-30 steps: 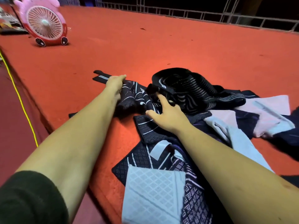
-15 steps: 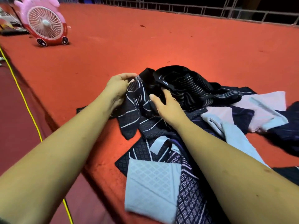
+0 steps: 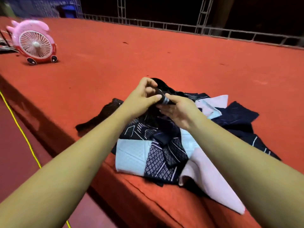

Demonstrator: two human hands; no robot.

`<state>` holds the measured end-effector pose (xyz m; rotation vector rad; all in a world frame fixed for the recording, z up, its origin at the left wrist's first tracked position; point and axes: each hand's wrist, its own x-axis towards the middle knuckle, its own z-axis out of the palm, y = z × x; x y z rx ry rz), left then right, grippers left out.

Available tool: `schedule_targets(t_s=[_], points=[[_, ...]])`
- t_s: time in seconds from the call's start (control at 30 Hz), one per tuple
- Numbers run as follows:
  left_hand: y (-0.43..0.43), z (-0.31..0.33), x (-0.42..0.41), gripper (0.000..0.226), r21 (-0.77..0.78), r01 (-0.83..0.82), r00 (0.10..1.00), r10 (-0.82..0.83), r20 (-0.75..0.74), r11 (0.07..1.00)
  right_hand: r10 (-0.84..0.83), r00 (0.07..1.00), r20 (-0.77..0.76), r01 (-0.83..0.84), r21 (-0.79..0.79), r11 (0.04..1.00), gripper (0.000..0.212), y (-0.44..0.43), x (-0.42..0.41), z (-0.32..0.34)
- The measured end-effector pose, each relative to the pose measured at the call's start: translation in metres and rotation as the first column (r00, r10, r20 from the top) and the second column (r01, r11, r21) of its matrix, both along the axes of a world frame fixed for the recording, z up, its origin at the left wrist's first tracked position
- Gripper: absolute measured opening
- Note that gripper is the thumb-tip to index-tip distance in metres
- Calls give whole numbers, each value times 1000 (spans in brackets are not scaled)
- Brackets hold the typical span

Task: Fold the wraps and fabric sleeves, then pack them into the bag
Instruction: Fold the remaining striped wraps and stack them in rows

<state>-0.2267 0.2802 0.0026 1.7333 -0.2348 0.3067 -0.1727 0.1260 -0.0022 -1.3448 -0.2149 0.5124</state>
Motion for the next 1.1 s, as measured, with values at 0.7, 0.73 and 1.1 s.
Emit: schedule_targets(t_s=[0.7,0.73,1.1], points=[[-199,-33,-46,10,-193,52,913,-125,-387,980,-108,990,95,105,34,994,42,-295,-119,4],[-206,-34,-48,7,-201,73,903,-150,-403,977,-132,990,56,128,78,989,43,-305,-122,3],[-270,-66,-48,10,-579,-300,734,-205,-648,758,-48,985,-164,44,-32,999,35,-352,-154,-27]])
